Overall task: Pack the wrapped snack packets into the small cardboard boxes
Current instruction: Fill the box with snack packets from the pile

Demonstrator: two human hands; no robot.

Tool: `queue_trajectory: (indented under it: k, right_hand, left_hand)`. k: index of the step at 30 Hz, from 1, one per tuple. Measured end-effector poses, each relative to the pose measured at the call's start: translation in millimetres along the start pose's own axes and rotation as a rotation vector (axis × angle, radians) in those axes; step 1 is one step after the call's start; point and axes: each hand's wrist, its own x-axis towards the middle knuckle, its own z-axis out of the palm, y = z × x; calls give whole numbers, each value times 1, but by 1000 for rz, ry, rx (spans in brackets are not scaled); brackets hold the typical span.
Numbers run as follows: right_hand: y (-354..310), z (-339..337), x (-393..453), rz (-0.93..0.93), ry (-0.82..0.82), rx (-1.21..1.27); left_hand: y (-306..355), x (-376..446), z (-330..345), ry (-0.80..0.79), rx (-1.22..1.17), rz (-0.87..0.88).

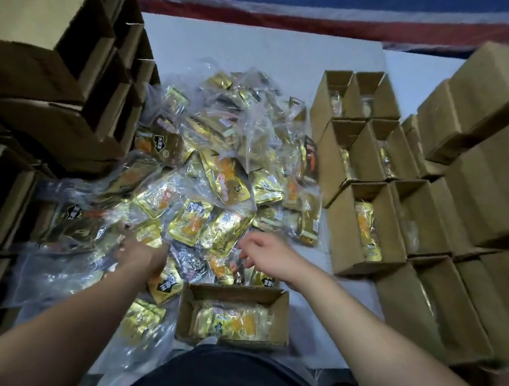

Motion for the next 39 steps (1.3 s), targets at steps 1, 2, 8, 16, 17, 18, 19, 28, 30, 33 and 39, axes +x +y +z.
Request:
queue_trajectory:
  k: [1, 2, 8, 16, 17, 18, 19, 28, 30, 33, 39]
  right_hand:
    - [2, 3, 0, 3, -3, 4]
    - [5, 5, 0, 10, -10, 6]
    - [18, 8, 0, 35, -13, 58]
    - [5, 2, 9, 41, -6, 56]
    - [-1, 2, 10, 33, -12, 105]
    - [-9, 3, 12, 25, -20, 161]
    - [-18, 3, 14, 13, -24, 199]
    - [-115, -4, 12, -223, -123, 833]
    - [-128, -15, 4, -301, -184, 954]
    - [-131, -34, -5, -386, -226, 958]
    - [-121, -66, -11, -333, -44, 717]
  left_hand:
    - [-1, 2, 6, -1, -4, -21]
    - [-3, 7, 12, -3, 19, -16]
    - [-3, 18, 14, -34, 17, 19]
    - [-8, -21, -30, -121, -455, 91]
    - [-4, -29, -42, -92, -521, 145]
    - [0, -38, -55, -57, -579, 203]
    - [6, -48, -70, -33, -631, 262]
    - [82, -159, -148, -128, -862, 764]
    - [97, -171, -148, -82, -852, 820]
    - [114, -181, -148, 72, -629, 931]
    - [135, -190, -156, 397, -116, 1128]
